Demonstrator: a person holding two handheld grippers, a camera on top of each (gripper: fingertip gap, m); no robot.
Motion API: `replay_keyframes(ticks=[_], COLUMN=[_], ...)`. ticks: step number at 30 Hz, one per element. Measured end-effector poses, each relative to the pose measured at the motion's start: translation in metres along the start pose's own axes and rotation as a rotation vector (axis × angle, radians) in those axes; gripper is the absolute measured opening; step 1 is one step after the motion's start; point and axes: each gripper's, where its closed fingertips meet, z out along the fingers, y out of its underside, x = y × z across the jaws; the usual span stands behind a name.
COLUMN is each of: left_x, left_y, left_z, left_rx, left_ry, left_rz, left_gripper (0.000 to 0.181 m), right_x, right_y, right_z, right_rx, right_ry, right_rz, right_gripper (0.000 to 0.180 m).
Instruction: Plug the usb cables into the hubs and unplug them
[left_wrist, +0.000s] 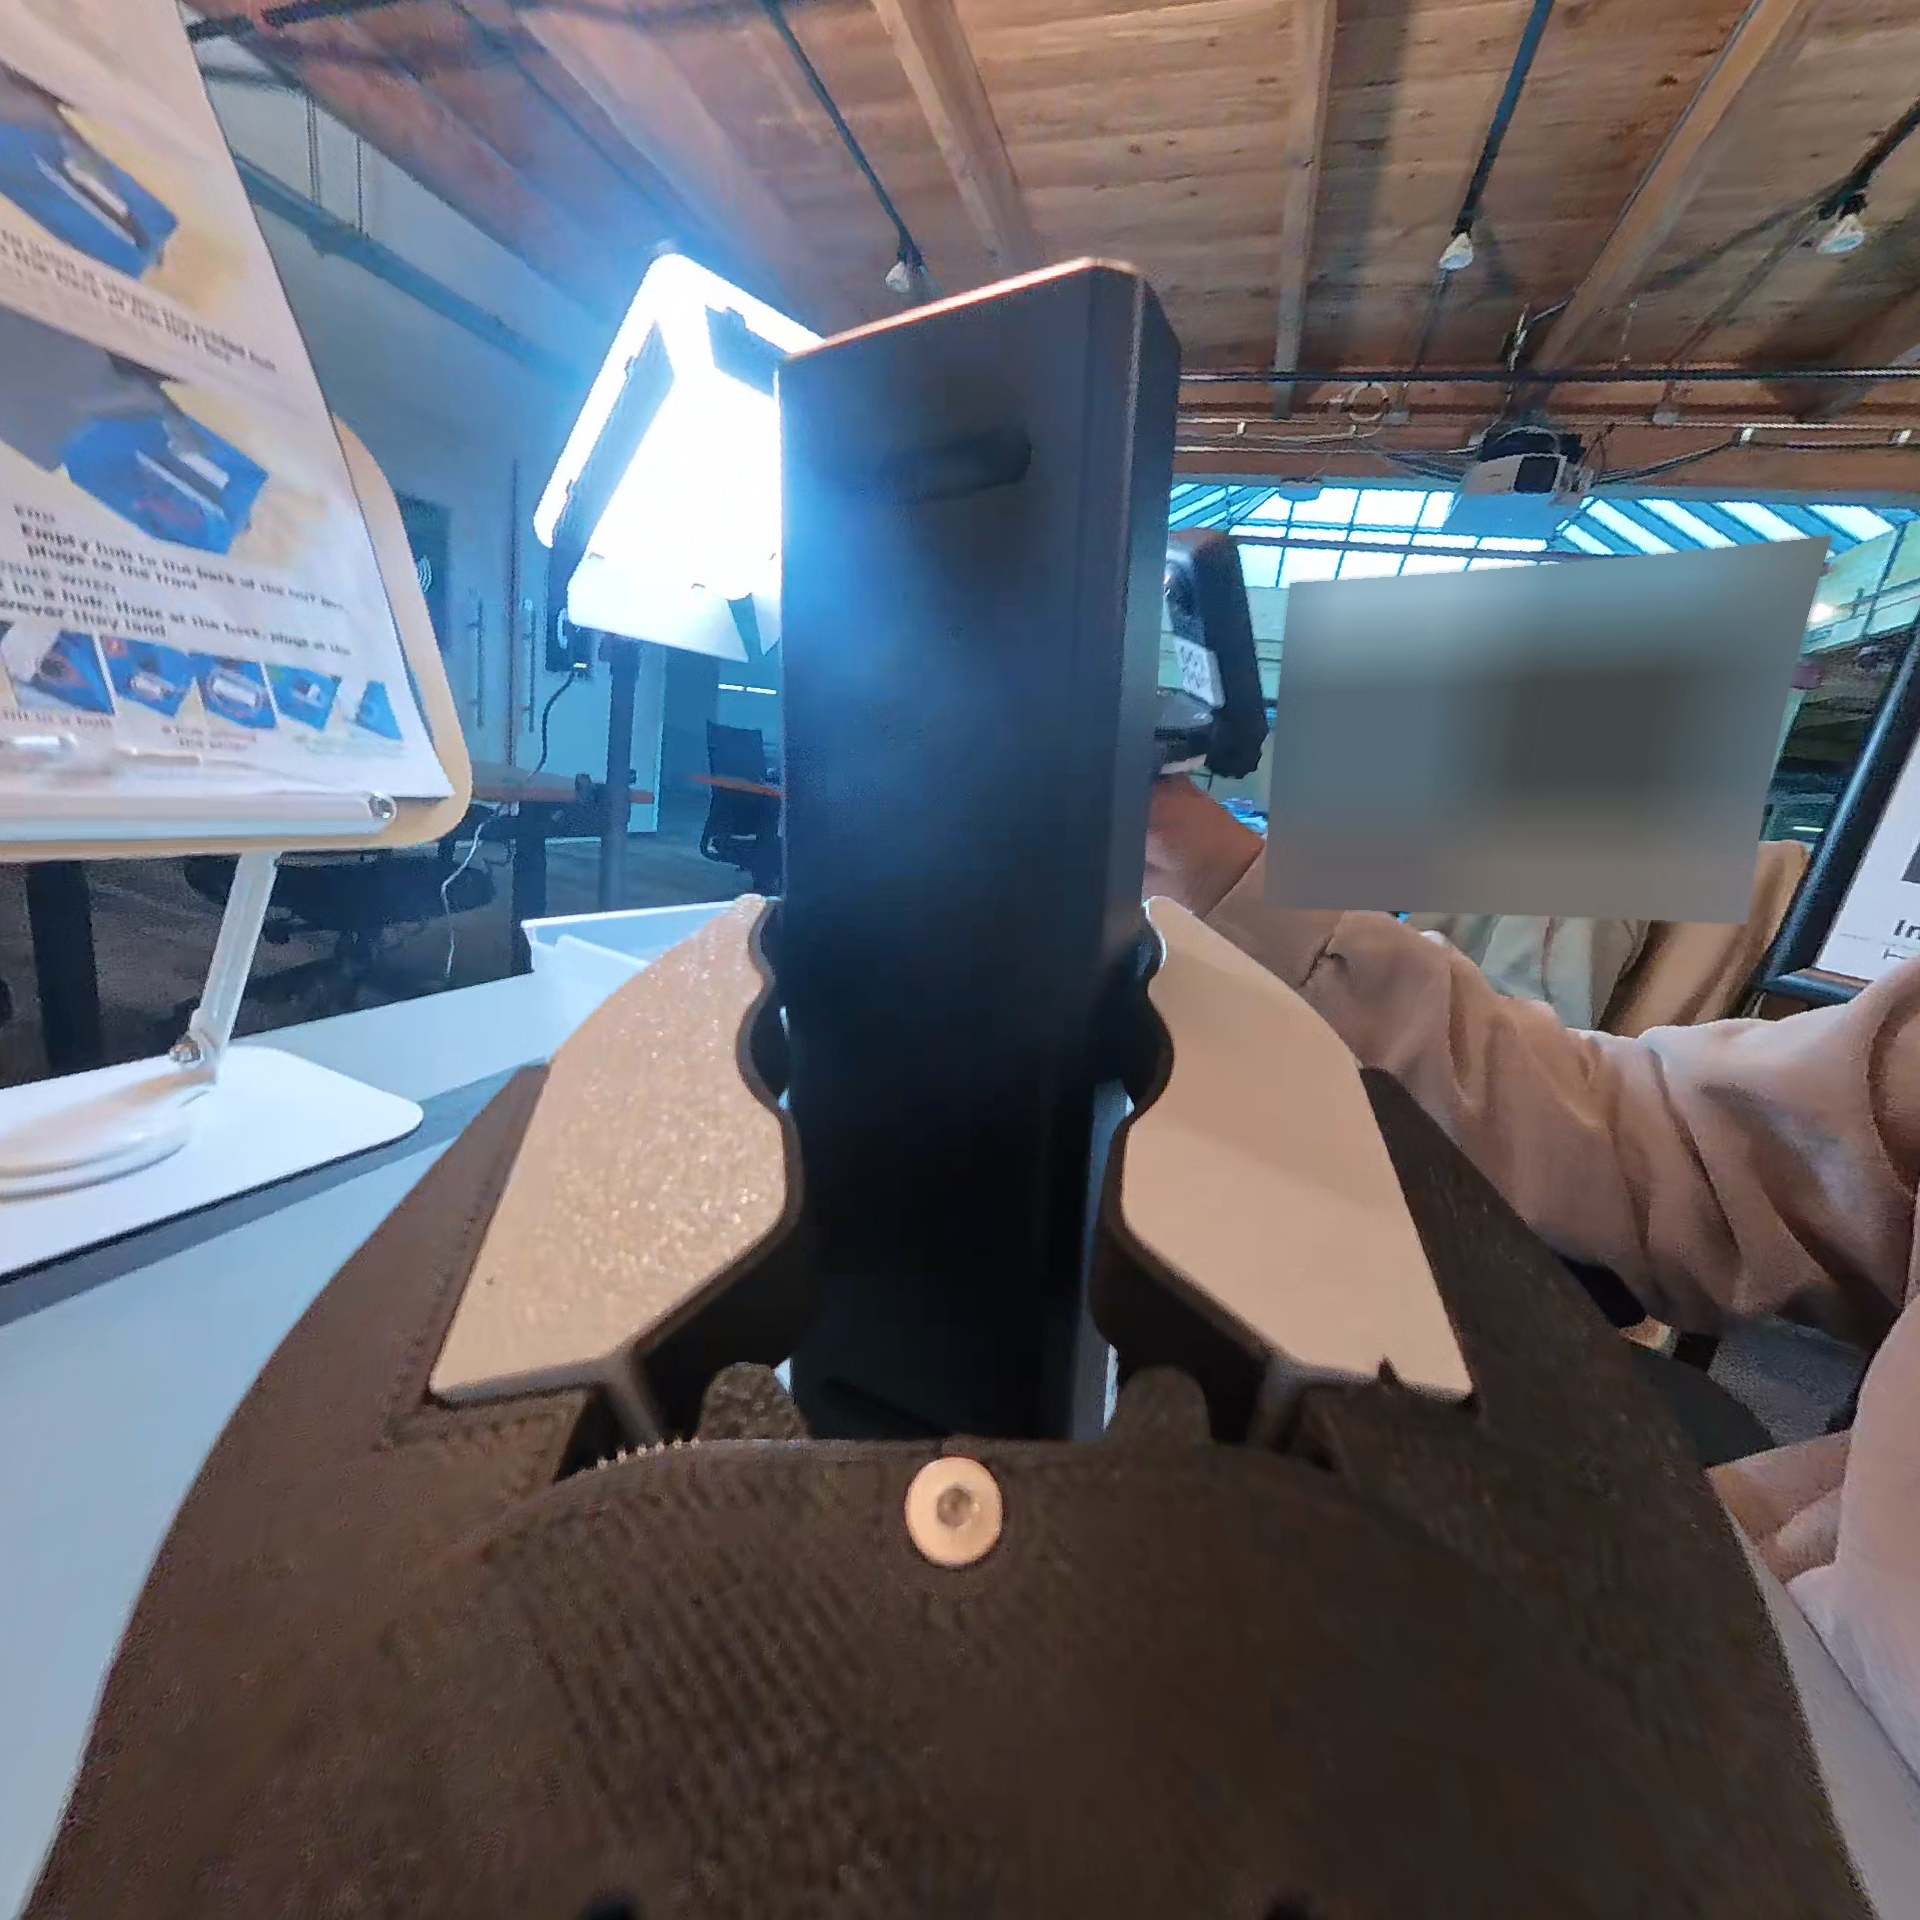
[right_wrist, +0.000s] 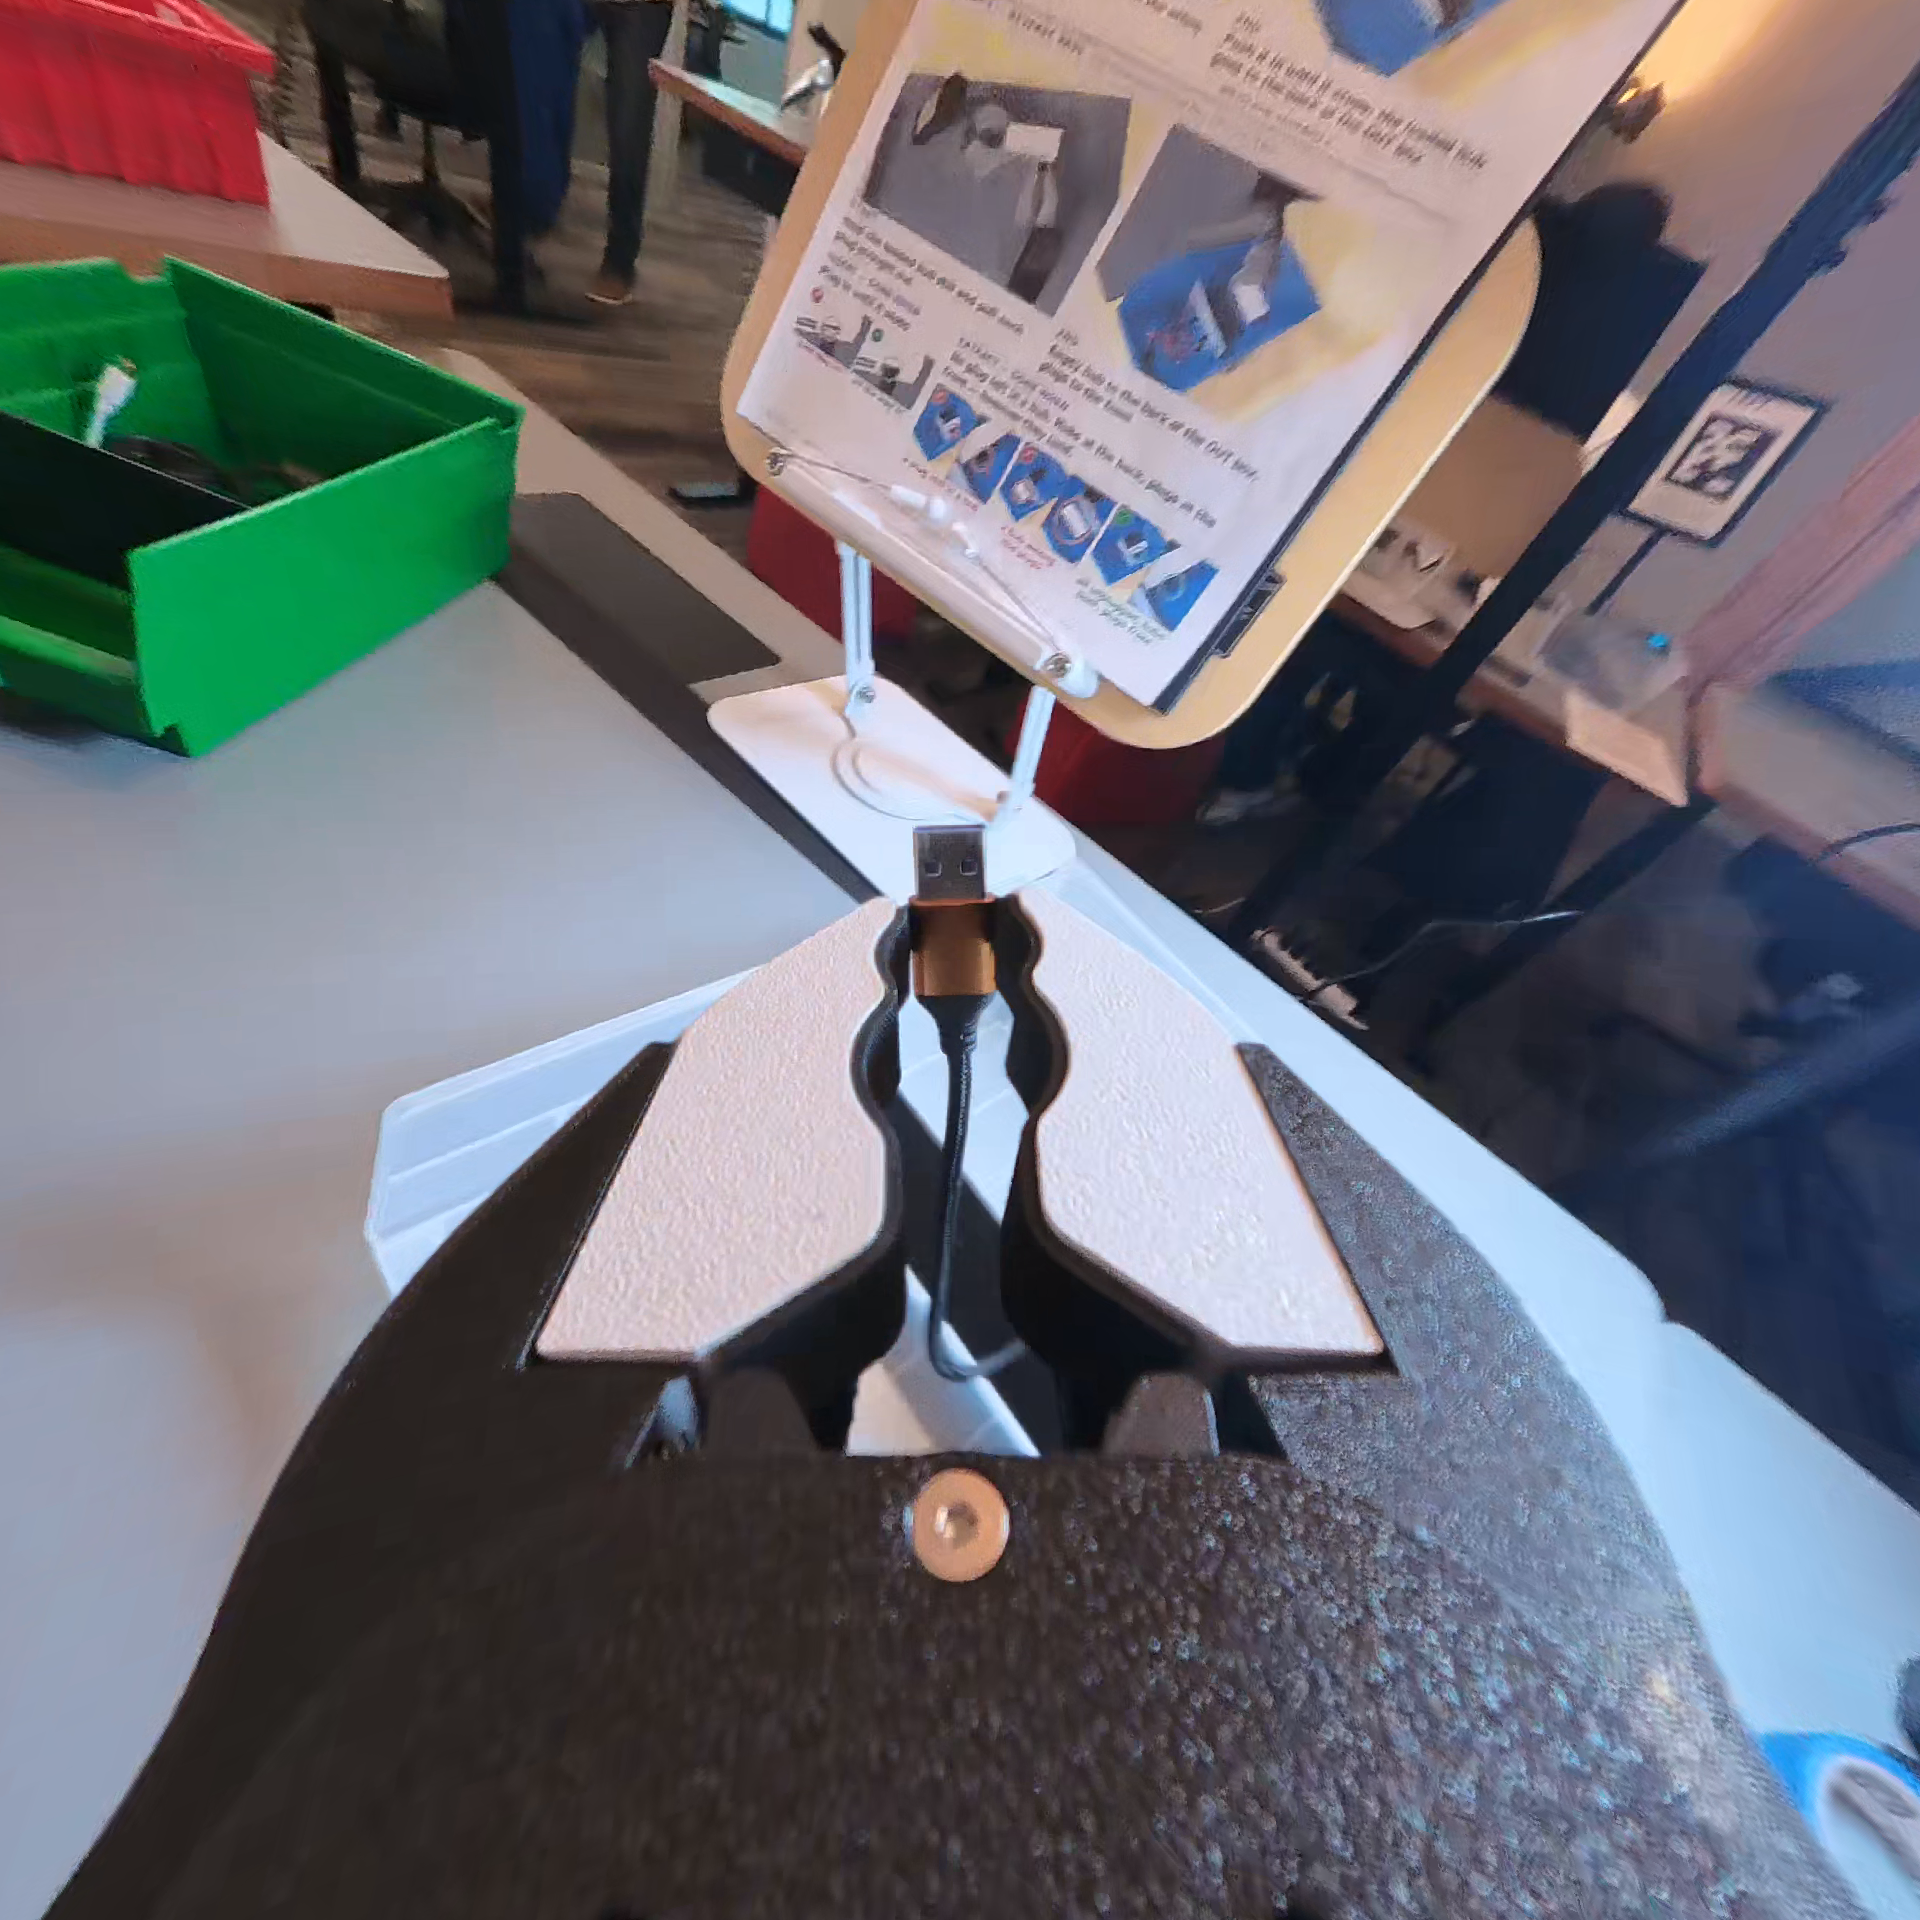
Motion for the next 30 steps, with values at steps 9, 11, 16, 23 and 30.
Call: replay_keyframes(ticks=[9,11,16,23,30], left_x=[-0.006,-0.004,-0.004,-0.017,-0.033], left_y=[0.02,0.022,0.028,0.038,0.051], left_z=[0.002,0.003,0.005,0.003,0.0], left_rx=[-0.093,-0.103,-0.132,-0.225,-0.359], left_ry=[-0.038,-0.036,-0.047,-0.177,-0.318], left_rz=[0.046,0.055,0.09,0.25,0.428], left_gripper=[0.063,0.063,0.063,0.063,0.063], right_x=[-0.01,-0.028,-0.03,0.001,0.006], right_y=[-0.025,-0.052,-0.05,0.066,0.047], right_z=[-0.036,-0.052,-0.055,0.0,0.009], right_rx=[0.056,0.179,0.159,-0.312,-0.269], right_ry=[-0.156,-0.298,-0.317,-0.099,0.049], right_rz=[0.126,0.186,0.185,0.108,-0.014], right_gripper=[0.015,0.015,0.015,0.015,0.039])
